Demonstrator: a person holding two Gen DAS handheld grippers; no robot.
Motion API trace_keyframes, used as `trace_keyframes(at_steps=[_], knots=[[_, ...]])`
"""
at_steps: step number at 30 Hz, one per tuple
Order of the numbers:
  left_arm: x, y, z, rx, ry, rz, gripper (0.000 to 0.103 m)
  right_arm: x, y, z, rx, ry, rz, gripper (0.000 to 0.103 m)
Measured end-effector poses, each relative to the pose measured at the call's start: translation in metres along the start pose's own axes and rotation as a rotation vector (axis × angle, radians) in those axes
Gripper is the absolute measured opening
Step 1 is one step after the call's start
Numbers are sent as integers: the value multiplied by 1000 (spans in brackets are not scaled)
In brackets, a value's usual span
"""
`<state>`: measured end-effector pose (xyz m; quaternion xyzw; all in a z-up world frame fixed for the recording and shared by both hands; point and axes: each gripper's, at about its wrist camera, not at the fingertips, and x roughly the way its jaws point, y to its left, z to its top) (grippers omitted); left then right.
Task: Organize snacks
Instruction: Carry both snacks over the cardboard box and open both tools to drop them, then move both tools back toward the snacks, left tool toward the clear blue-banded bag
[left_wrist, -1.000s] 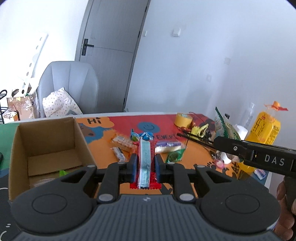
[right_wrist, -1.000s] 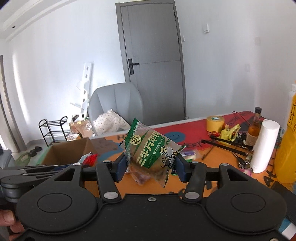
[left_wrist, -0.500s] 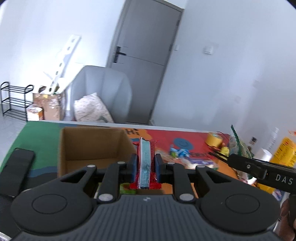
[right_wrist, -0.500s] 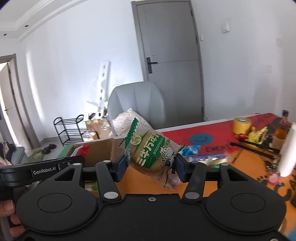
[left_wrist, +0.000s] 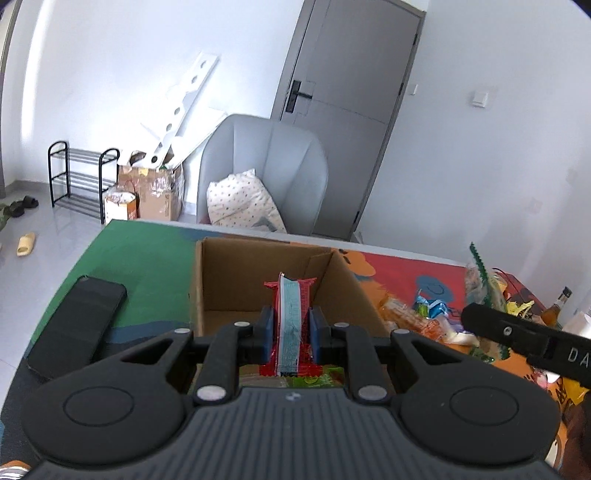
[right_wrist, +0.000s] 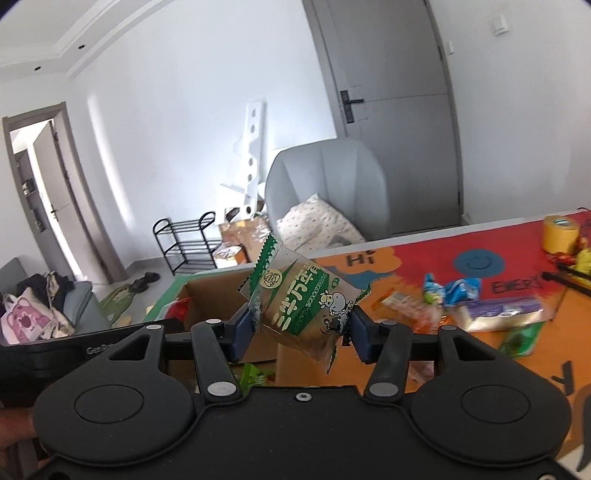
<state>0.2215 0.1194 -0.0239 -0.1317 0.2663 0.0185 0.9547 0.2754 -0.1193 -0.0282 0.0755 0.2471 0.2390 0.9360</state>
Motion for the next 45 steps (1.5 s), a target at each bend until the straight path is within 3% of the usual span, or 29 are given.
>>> trace_keyframes(at_steps=[2, 8, 11, 13, 14, 22, 33, 40, 45], knots=[[4, 4, 2, -27, 0, 1, 21, 5, 3, 1, -2, 8, 13, 51], [-1, 7, 3, -22, -22, 42, 43, 27, 7, 7, 9, 27, 65, 51], [-1, 7, 2, -22, -35, 67, 61, 36, 12, 13, 3, 38, 118, 52], [1, 5, 1, -26, -36, 69, 71, 39, 13, 17, 11, 39, 133, 59], [3, 4, 1, -28, -36, 76, 73, 36, 12, 20, 11, 24, 122, 64], [4, -5, -3, -18, -28, 80, 93, -16, -16, 20, 25, -26, 32, 67], [4, -49, -17, 36, 10, -1, 96, -63, -58, 5, 67, -7, -163, 75], [7, -75, -24, 70, 14, -58, 96, -71, -81, -1, 94, 1, -198, 76], [5, -83, -26, 73, 18, -51, 96, -77, -98, -8, 115, 3, -210, 81]])
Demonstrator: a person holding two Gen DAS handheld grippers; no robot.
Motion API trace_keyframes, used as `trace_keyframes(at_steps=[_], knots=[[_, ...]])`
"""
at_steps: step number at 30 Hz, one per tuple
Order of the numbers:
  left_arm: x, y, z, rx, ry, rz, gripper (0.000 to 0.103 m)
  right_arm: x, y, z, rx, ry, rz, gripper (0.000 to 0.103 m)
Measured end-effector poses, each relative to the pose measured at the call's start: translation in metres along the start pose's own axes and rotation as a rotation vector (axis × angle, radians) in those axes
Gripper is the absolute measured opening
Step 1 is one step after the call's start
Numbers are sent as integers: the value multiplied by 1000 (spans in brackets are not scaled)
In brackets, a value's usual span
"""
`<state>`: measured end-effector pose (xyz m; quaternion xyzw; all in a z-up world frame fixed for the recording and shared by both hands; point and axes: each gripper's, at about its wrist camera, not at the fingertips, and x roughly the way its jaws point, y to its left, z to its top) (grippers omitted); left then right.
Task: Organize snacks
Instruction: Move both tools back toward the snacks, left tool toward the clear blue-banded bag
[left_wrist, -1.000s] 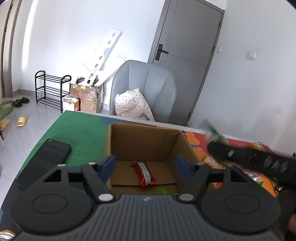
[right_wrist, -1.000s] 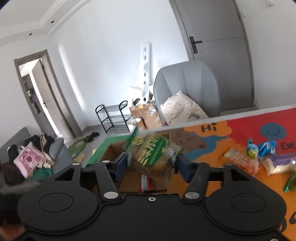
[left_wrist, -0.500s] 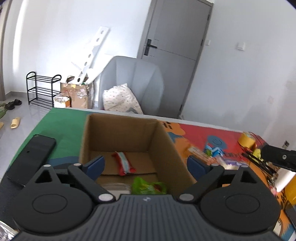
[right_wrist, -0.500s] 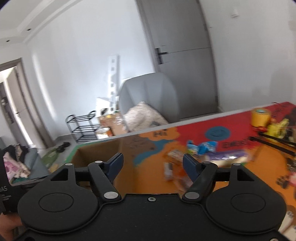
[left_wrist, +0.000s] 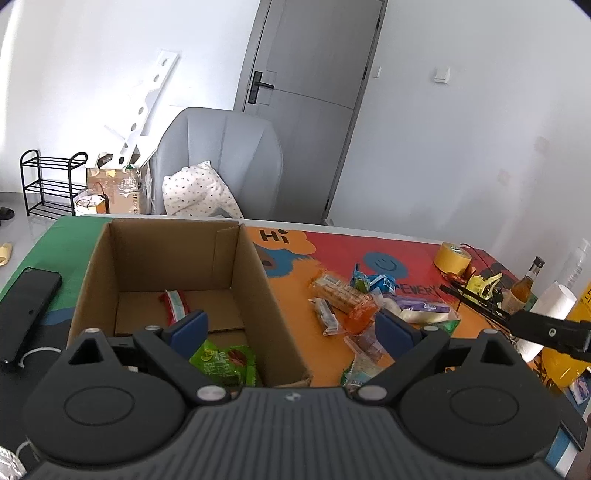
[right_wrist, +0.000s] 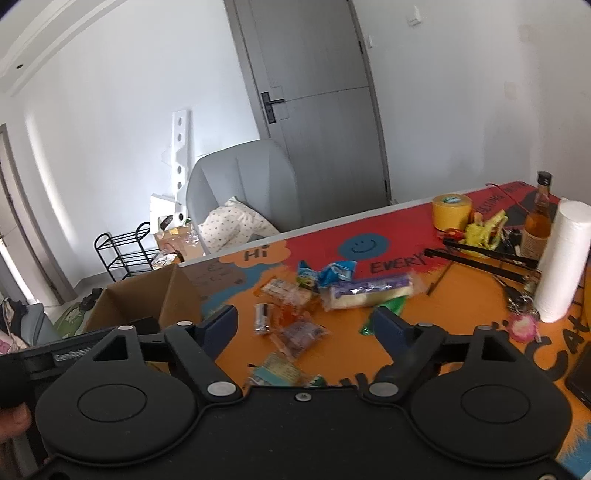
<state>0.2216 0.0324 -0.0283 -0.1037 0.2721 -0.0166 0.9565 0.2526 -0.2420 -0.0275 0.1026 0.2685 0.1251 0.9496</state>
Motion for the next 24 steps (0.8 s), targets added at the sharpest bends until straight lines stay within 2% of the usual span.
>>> trace_keyframes(at_steps=[5, 17, 24], knots=[[1, -15, -8, 13, 30, 19, 96, -1, -22, -4, 16, 23, -7, 81], [13, -69, -23, 115, 44, -29, 96, 8, -81, -11, 80, 42, -22, 81], [34, -90, -33, 125, 77, -40, 94, 29, -98, -15, 94, 71, 0, 81]])
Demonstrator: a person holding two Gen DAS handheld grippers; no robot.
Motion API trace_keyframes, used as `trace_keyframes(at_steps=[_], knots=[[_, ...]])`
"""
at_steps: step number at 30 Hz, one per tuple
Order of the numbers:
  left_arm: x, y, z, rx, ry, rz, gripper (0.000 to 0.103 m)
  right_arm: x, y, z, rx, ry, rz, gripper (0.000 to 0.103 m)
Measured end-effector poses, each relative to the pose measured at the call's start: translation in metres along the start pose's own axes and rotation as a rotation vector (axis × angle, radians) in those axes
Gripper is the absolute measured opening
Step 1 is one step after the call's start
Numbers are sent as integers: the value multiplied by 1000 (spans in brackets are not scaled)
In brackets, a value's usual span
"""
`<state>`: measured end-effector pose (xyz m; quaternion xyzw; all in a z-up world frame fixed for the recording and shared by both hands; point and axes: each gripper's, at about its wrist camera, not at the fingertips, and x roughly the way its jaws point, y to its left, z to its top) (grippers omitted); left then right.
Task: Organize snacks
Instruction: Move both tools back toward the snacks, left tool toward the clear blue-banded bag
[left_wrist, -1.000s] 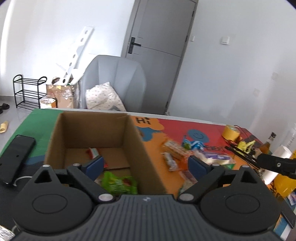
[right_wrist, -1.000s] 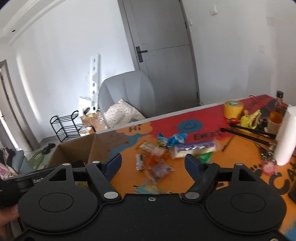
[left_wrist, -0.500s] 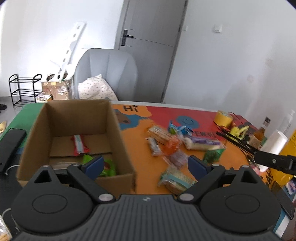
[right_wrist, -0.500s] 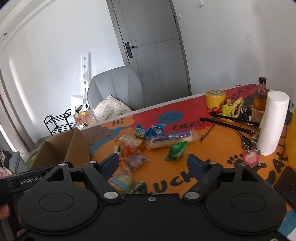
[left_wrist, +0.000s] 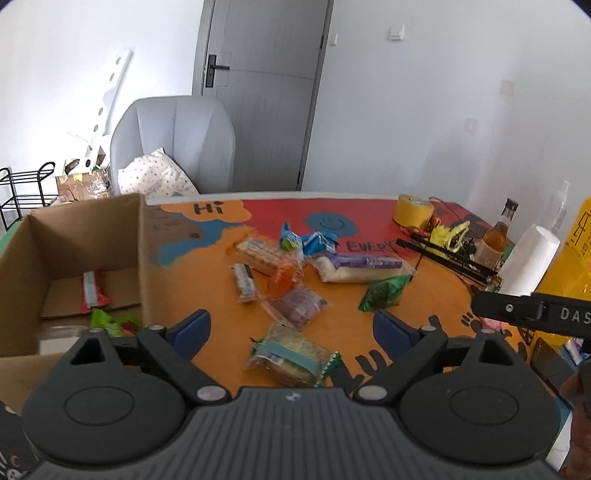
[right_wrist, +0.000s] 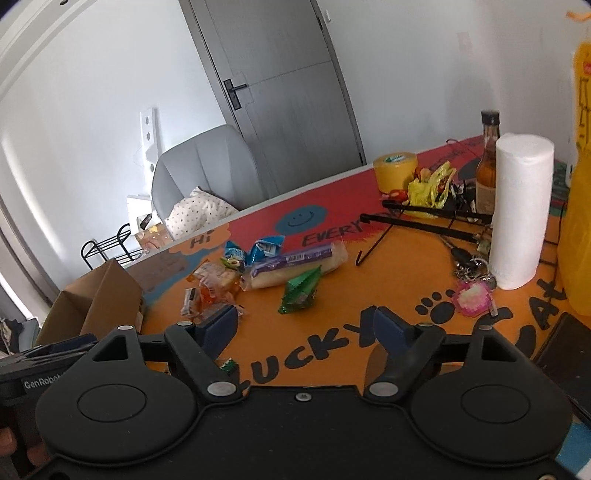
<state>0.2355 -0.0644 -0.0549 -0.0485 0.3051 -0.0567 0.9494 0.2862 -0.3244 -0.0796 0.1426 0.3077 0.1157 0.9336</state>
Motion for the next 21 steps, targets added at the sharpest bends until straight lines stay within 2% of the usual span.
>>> trace_keyframes(at_steps=[10, 16, 18, 21], knots=[[41, -7, -11, -24, 72, 46, 93, 35, -7, 3, -22, 57, 45, 81], [61, -10, -22, -3, 116, 67, 93, 52, -6, 0, -34, 84, 64, 81], [68, -9, -25, -3, 131, 73, 90, 58, -7, -2, -35, 95, 67, 81], [77, -6, -29, -6, 152, 81, 81, 63, -9, -6, -34, 108, 71, 81]])
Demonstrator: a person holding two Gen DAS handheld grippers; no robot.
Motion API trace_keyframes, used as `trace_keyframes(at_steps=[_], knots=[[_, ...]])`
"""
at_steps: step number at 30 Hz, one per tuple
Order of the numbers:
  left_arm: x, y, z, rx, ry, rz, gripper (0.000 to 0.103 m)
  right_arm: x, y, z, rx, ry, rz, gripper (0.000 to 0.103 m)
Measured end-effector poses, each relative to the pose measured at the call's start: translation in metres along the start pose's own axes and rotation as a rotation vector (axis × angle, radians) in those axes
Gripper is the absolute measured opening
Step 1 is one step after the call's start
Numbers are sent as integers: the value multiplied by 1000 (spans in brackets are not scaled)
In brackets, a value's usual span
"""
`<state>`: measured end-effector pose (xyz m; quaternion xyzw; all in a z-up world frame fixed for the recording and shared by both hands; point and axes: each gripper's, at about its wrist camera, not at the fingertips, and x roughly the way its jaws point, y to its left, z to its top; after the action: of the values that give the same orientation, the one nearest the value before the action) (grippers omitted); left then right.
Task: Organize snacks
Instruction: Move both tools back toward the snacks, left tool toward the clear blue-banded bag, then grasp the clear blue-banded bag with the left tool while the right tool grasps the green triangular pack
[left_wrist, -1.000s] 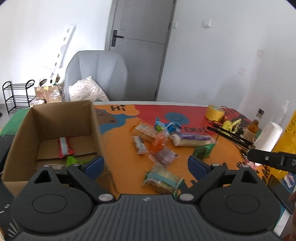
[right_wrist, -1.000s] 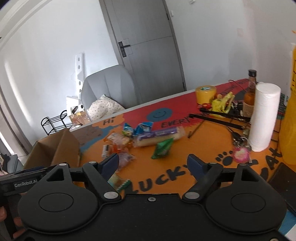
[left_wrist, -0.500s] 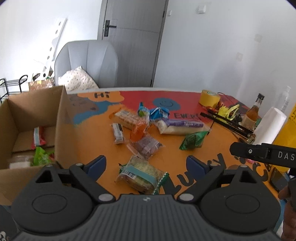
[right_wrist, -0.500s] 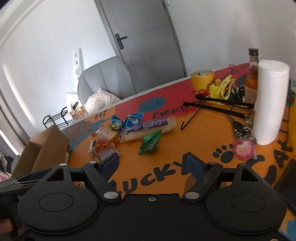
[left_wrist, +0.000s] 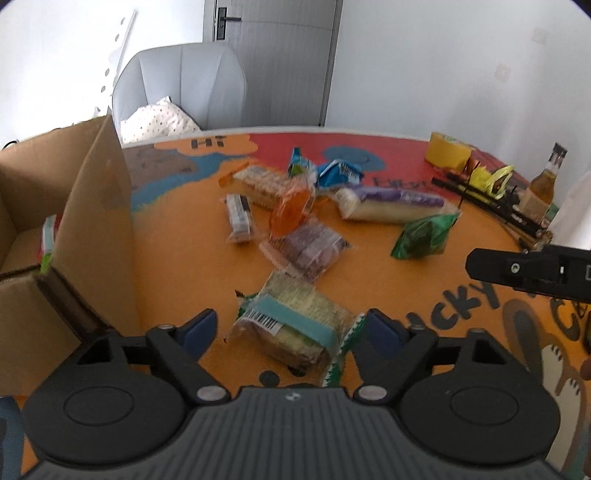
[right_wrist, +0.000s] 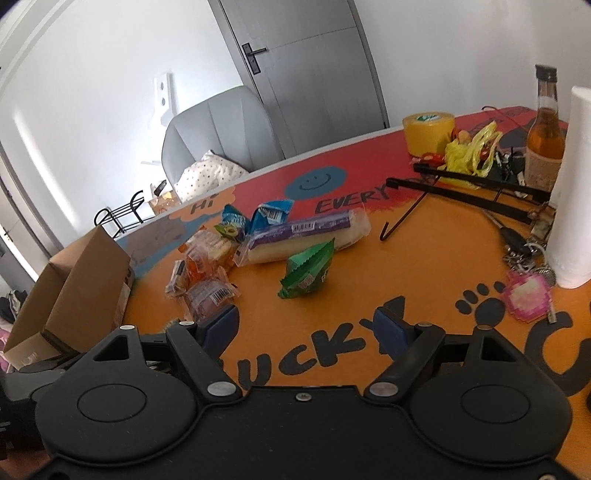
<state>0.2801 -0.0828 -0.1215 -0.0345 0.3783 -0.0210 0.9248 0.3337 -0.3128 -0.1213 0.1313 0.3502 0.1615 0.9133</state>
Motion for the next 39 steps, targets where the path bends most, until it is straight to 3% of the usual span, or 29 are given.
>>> trace_keyframes(at_steps=[6, 10, 20, 26, 29, 39], knots=[[7, -5, -2, 12, -16, 13, 71, 14, 0, -2, -13, 26, 6, 81], [8, -7, 1, 3, -23, -6, 52, 23, 2, 1, -33, 31, 6, 80], [-2, -4, 12, -22, -69, -23, 49, 46, 2, 18, -24, 18, 2, 76], [-10, -3, 22, -23, -101, -24, 49, 62, 0, 25, -16, 17, -20, 57], [-15, -4, 27, -18, -118, -26, 49, 66, -2, 27, 1, 25, -12, 30], [-39, -1, 39, -16, -169, -3, 49, 33, 9, 33, -24, -36, 16, 26]])
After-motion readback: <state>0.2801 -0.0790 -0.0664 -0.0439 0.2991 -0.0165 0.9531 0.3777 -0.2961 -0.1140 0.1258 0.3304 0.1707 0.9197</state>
